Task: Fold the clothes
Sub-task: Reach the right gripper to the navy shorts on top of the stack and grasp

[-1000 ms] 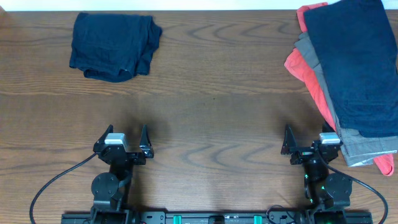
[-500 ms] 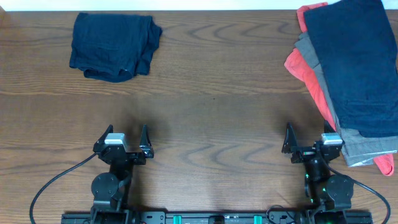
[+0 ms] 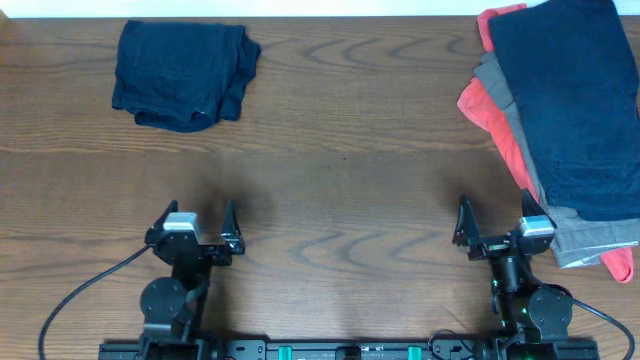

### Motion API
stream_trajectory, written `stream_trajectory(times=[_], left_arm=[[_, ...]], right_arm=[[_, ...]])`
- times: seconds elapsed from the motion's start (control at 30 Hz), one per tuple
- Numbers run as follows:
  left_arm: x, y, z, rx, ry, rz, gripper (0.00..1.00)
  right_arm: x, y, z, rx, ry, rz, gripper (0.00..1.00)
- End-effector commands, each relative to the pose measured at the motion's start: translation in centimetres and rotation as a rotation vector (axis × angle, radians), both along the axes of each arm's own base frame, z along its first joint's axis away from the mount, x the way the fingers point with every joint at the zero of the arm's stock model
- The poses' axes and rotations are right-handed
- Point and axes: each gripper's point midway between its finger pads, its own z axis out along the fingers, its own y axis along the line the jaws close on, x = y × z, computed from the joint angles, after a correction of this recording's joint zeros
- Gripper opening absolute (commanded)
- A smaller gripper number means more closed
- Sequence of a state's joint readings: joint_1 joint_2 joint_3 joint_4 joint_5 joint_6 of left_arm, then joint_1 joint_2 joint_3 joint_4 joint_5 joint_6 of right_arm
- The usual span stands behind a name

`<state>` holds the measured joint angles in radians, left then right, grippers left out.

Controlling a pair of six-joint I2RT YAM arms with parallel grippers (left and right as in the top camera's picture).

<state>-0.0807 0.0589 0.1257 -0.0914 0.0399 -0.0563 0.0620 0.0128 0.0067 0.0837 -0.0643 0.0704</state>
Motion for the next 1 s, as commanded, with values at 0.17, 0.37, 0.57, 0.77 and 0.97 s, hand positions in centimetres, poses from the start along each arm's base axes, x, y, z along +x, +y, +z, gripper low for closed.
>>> stream_trajectory(times=[0.17,0.37,0.57,0.77,0.97], left_arm=[[1.1,-1.2,4.9,-0.01,0.113,-0.063,0.98],[3.6,-2.7,6.6,-0.017,0.263,-0.128,0.98],[6.0,-3.5,6.2,-0.025,0.39,-0.16,0.98],[6.9,-4.0,4.2,-0.035,0.472,-0.185,0.98],[7.2,-3.7,3.2,-0.027,0.505,-0.164,0.98]], right_arm=[[-0.1,0.6,1.8,-0.007,-0.013,0.036,0.99],[0.7,0.6,3.4,-0.009,0.032,0.037,0.99],[3.1,0.8,5.4,-0.013,0.141,0.041,0.99],[7.4,1.1,4.9,-0.022,0.408,0.043,0.99],[12.2,1.5,2.4,-0.042,0.687,0.059,0.99]])
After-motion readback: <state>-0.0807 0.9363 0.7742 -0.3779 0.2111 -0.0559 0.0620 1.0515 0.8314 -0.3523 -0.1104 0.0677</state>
